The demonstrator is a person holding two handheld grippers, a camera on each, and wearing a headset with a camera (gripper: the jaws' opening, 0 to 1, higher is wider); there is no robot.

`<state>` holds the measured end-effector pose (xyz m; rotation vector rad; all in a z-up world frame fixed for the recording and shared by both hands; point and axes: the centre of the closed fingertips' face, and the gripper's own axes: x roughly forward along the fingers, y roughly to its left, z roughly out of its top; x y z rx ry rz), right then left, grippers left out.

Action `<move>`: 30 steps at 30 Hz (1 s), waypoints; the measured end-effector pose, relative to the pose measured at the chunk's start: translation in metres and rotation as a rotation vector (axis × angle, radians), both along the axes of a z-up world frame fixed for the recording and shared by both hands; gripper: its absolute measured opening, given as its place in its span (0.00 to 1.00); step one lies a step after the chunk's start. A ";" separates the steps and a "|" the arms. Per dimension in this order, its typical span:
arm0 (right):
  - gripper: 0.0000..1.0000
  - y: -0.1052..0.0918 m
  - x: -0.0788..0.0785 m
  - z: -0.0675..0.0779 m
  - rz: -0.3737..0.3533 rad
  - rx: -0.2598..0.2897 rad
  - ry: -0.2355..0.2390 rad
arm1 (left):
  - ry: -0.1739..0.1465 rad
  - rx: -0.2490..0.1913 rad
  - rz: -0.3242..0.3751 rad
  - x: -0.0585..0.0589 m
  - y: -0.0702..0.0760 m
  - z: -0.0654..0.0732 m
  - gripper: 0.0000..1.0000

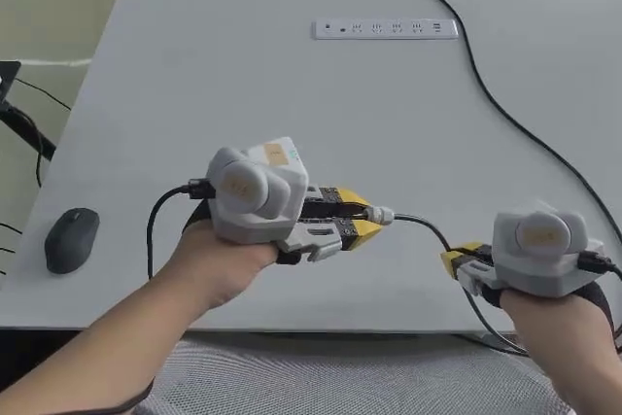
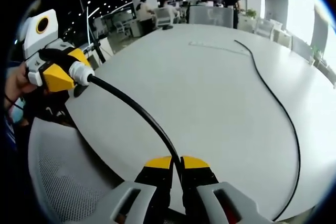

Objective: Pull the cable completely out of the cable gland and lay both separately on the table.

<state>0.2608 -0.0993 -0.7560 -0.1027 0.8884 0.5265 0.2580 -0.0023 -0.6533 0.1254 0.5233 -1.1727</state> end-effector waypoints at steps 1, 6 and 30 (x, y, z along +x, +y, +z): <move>0.00 0.000 0.000 0.001 0.009 -0.002 -0.003 | 0.000 0.001 0.000 0.000 0.000 0.000 0.15; 0.01 -0.001 0.001 0.004 0.036 -0.020 -0.030 | -0.001 -0.004 0.004 0.001 0.000 0.001 0.15; 0.17 0.037 0.009 0.072 0.315 -0.065 -0.253 | 0.008 -0.003 -0.003 0.004 0.001 0.001 0.15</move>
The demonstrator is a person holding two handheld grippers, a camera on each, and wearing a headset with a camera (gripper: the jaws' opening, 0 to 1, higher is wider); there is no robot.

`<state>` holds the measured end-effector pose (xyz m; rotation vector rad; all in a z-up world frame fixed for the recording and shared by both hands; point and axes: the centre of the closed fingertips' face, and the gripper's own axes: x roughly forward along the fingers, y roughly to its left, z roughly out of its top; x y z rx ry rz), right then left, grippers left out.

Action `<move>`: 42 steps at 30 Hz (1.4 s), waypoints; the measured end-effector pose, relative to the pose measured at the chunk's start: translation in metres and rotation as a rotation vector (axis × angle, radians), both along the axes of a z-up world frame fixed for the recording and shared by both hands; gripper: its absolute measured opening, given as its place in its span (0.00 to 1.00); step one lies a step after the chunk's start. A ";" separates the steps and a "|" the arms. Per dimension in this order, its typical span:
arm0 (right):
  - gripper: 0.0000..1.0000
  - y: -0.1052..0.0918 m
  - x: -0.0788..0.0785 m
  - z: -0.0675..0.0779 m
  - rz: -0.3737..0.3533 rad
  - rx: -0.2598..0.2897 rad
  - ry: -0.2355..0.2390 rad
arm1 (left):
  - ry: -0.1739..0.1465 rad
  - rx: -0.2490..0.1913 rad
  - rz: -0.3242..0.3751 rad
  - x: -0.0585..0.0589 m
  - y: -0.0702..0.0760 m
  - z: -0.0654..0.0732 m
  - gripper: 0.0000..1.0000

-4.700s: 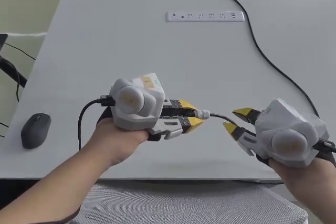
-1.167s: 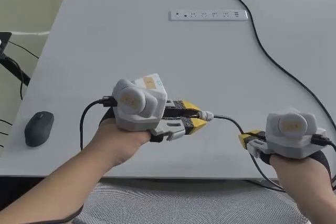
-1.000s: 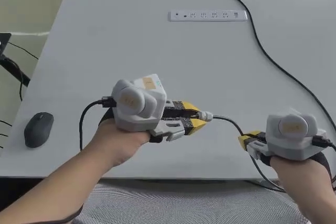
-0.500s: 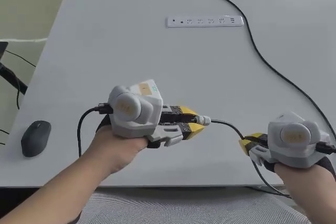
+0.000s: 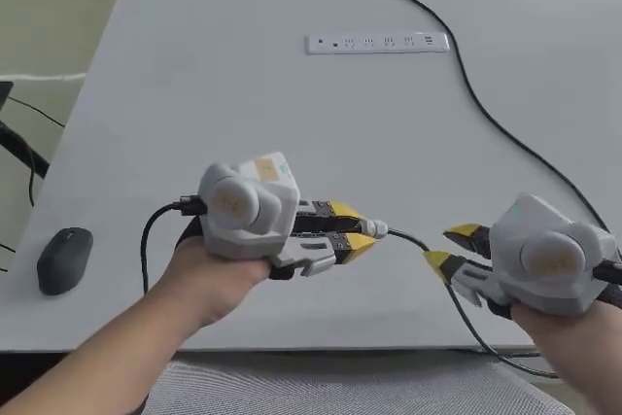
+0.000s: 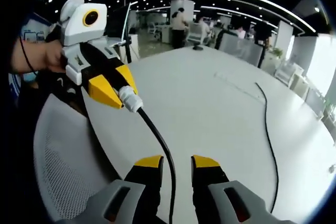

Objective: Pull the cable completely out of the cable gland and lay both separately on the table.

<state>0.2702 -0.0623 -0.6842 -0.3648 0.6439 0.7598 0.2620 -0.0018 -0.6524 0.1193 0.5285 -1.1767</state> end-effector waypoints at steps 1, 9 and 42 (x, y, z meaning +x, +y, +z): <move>0.17 0.003 0.001 0.003 0.020 -0.006 -0.017 | 0.000 0.000 0.001 0.000 0.000 0.000 0.15; 0.16 0.026 -0.001 0.014 0.149 -0.057 -0.090 | 0.001 -0.004 0.004 0.000 0.000 0.001 0.15; 0.00 0.048 -0.003 0.010 0.271 -0.120 -0.169 | 0.008 -0.013 0.003 -0.003 -0.003 0.000 0.15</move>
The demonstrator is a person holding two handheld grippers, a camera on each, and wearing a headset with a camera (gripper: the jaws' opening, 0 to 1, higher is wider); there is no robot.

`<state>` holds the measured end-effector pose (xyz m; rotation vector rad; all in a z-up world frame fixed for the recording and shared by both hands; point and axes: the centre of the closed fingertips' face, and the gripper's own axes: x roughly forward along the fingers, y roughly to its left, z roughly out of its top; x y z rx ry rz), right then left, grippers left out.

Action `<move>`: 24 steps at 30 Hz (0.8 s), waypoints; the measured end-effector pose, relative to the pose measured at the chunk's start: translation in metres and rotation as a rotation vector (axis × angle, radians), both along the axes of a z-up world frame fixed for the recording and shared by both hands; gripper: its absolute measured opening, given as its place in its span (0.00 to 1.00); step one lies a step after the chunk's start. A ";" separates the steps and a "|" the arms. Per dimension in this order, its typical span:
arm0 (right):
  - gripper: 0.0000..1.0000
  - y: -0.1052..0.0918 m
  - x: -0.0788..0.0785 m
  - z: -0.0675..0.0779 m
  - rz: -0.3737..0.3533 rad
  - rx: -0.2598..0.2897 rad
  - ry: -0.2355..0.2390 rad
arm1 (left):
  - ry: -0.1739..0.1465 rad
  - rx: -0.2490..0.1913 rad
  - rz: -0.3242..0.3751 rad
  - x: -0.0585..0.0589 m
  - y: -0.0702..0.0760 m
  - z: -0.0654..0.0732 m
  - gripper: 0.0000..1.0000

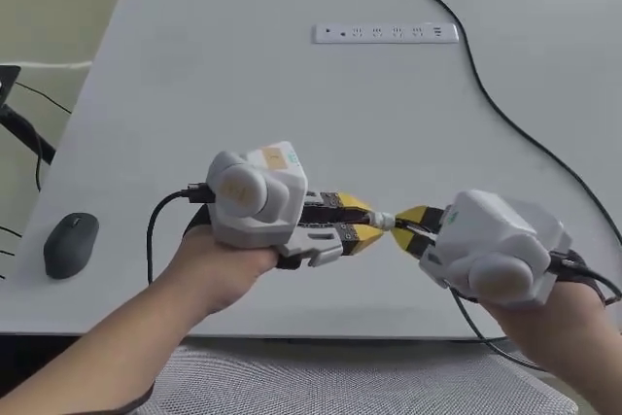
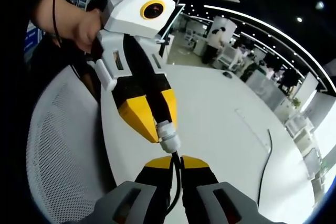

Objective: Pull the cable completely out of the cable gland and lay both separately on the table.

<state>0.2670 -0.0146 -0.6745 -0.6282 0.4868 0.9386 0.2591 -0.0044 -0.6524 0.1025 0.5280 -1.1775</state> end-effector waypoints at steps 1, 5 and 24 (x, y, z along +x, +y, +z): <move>0.00 -0.002 0.001 -0.001 -0.010 -0.004 0.002 | 0.000 0.000 0.000 0.000 0.000 0.000 0.15; 0.00 -0.005 0.005 -0.001 -0.033 0.012 0.011 | -0.001 -0.004 0.004 0.003 0.000 0.001 0.15; 0.00 -0.043 0.010 -0.031 -0.286 0.122 0.230 | 0.000 -0.022 0.017 0.007 0.002 0.005 0.15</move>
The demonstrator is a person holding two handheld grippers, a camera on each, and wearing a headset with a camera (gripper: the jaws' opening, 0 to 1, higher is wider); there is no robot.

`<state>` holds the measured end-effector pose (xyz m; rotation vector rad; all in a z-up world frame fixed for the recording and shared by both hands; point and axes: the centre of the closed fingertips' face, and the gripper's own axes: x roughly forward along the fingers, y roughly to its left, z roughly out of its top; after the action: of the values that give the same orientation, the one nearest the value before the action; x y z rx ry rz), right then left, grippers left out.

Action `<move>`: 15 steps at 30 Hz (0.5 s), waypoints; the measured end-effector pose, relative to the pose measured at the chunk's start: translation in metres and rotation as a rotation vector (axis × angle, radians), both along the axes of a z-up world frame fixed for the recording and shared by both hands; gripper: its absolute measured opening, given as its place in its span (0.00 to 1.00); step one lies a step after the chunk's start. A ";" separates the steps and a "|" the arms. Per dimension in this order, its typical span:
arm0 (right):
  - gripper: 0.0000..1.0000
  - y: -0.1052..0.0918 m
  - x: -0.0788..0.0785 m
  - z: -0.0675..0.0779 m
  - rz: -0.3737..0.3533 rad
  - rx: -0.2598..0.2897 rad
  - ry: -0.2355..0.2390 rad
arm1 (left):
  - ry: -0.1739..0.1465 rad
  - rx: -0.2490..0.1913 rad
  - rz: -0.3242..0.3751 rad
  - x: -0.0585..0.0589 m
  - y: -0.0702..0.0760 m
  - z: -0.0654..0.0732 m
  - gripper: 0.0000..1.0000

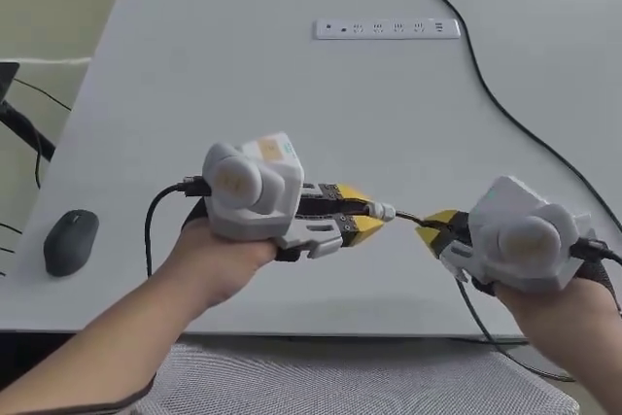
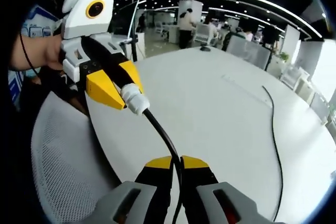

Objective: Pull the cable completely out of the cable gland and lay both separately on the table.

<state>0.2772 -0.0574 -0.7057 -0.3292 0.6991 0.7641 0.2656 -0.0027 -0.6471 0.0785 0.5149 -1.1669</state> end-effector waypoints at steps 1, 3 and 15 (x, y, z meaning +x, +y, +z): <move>0.00 -0.003 0.000 -0.002 -0.016 0.007 0.013 | -0.001 -0.001 0.000 0.000 0.000 0.000 0.15; 0.00 -0.005 -0.001 -0.006 -0.046 0.033 0.049 | -0.001 -0.002 0.000 0.001 -0.001 0.001 0.15; 0.00 -0.008 -0.002 -0.016 -0.142 0.113 0.151 | -0.002 -0.002 0.002 0.001 0.000 -0.001 0.15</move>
<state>0.2747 -0.0657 -0.7220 -0.1182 0.8086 0.6945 0.2670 -0.0030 -0.6477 0.0777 0.5124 -1.1656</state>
